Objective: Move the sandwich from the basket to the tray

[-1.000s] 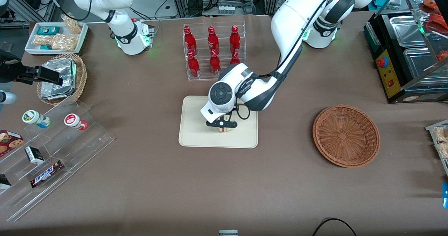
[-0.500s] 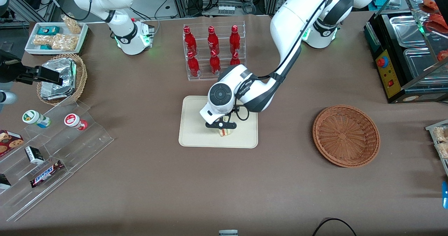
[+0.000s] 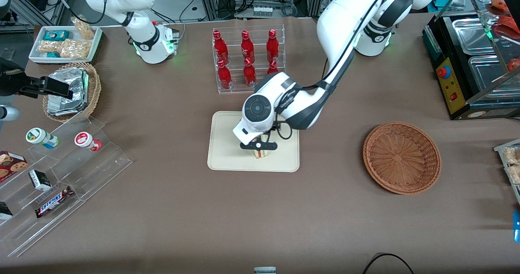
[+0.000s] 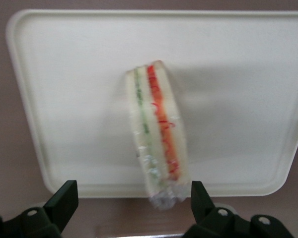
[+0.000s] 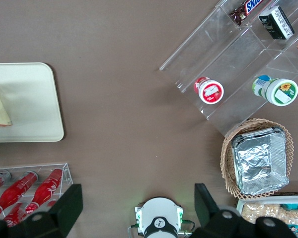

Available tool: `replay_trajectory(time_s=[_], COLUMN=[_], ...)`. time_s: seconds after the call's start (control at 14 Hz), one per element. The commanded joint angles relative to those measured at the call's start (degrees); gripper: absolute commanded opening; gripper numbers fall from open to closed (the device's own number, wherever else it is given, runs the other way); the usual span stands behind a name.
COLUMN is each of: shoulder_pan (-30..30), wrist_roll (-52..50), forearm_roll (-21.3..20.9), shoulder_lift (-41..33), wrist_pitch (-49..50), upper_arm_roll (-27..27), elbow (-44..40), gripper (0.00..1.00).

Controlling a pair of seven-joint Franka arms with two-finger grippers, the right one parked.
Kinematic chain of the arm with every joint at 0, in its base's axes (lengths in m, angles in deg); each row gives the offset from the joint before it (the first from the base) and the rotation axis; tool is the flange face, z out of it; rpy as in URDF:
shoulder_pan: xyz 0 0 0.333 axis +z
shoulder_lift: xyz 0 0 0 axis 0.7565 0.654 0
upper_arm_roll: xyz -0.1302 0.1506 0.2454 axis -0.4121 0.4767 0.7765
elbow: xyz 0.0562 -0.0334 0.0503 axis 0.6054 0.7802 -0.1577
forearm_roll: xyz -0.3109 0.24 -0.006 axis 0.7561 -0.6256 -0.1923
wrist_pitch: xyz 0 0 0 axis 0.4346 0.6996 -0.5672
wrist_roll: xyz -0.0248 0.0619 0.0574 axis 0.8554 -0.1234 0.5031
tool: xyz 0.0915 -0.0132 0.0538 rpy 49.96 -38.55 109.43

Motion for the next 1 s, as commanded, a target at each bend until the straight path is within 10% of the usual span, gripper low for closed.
replay_trajectory(time_s=[0.0, 0.64, 0.93], shoulder_pan=[5.1, 29.1, 32.2], wrist_roll=[0.3, 12.1, 16.2], forearm_roll=[-0.8, -1.2, -9.4], shoulder_lift=[-7.6, -22.6, -31.3], wrist_pitch=[8.9, 30.7, 30.2], upper_arm_roll=[0.0, 0.2, 0.3], elbow=[1.3, 2.0, 8.1], gripper=[1.0, 1.0, 1.0])
